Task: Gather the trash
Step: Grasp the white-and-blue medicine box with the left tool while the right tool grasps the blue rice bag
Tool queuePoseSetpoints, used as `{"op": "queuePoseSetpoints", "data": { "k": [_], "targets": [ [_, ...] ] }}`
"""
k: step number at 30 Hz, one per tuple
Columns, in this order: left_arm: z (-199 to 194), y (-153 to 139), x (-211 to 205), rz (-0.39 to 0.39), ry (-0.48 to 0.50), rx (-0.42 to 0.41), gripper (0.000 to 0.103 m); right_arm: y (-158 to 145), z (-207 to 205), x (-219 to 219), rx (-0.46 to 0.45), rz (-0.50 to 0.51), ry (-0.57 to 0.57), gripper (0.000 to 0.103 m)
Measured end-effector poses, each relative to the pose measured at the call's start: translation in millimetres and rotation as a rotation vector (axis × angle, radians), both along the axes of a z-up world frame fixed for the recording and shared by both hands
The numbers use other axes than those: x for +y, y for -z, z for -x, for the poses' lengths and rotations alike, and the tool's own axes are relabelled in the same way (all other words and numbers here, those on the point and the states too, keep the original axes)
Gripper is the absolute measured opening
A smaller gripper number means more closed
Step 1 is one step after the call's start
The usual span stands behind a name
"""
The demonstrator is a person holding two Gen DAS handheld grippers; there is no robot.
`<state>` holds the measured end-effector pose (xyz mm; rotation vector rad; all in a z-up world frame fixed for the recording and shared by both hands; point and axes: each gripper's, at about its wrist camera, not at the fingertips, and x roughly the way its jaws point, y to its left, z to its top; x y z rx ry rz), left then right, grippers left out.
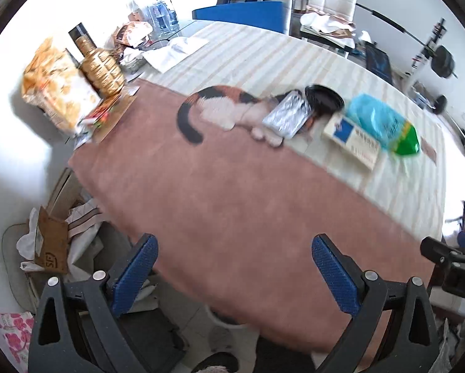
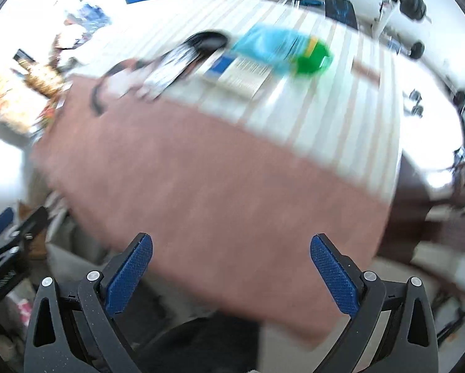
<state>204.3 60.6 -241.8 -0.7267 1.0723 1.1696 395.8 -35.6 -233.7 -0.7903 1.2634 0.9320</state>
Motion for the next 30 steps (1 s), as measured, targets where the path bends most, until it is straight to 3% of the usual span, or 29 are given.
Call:
{"op": "queuePoseSetpoints", "data": {
  "k": [4,7,12,18,21,25,30],
  "targets": [
    [-64,20,54,0.059,-0.048,0.012,0.101,12,-67,81,-0.085,0.087,-0.106,0.103],
    [-99,44,91,0.119,-0.095,0.027,0.101,34,-104,141,-0.127,0.163,-0.25,0.103],
    [-123,87,131,0.221,-0.189,0.055,0.101,96,-131,208,-0.202,0.327,-0.532,0.103],
    [-121,118,145,0.288,-0.253,0.093,0.101,155,-126,237,-0.111,0.419,-0.716,0.103],
    [-120,125,149,0.312,-0.276,0.089,0.101,170,-132,244,-0.02,0.434,-0.689,0.103],
    [-130,124,151,0.324,-0.266,0.061,0.101,165,-164,246,0.114,0.394,-0.519,0.1],
    [-164,126,155,0.383,-0.236,-0.021,0.101,151,-231,222,0.07,0.326,-0.215,0.099]
  ]
}}
